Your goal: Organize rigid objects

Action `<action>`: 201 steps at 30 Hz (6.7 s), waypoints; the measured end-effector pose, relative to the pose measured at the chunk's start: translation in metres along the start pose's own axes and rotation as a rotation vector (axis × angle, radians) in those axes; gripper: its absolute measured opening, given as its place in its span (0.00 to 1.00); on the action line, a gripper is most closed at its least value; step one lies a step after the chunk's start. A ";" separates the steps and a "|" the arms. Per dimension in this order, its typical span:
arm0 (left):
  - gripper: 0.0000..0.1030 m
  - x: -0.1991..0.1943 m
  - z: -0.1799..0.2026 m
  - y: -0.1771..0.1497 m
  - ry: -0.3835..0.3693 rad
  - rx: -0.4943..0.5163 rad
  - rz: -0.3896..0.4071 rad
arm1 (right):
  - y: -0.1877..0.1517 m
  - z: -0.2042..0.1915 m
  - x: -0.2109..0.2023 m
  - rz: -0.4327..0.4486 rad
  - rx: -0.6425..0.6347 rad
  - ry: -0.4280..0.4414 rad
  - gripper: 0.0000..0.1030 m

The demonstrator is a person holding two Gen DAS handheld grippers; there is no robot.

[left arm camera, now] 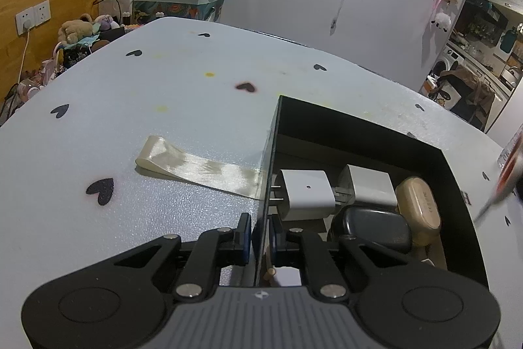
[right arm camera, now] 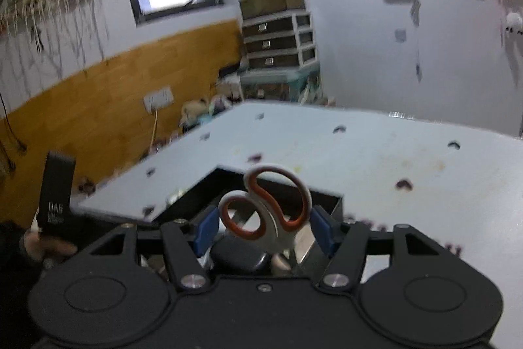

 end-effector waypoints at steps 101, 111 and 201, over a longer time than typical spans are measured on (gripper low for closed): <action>0.88 -0.120 0.050 -0.008 -0.013 0.197 0.250 | -0.070 -0.021 -0.086 0.070 0.117 -0.310 0.96; 1.00 -0.154 0.070 -0.049 -0.002 0.233 0.298 | -0.083 -0.024 -0.115 0.115 0.110 -0.358 0.96; 1.00 -0.168 0.083 -0.078 0.071 0.257 0.235 | -0.080 -0.034 -0.143 0.065 0.104 -0.495 1.00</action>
Point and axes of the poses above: each gripper's, at about its wrist camera, not at the fingertips, and x roughly the way its jaws point, z to its right, y to its top, the point moved 4 cm from there along x, roughly the way its jaws point, and after that the axes turned 10 degrees about -y, right-handed, at the moved point
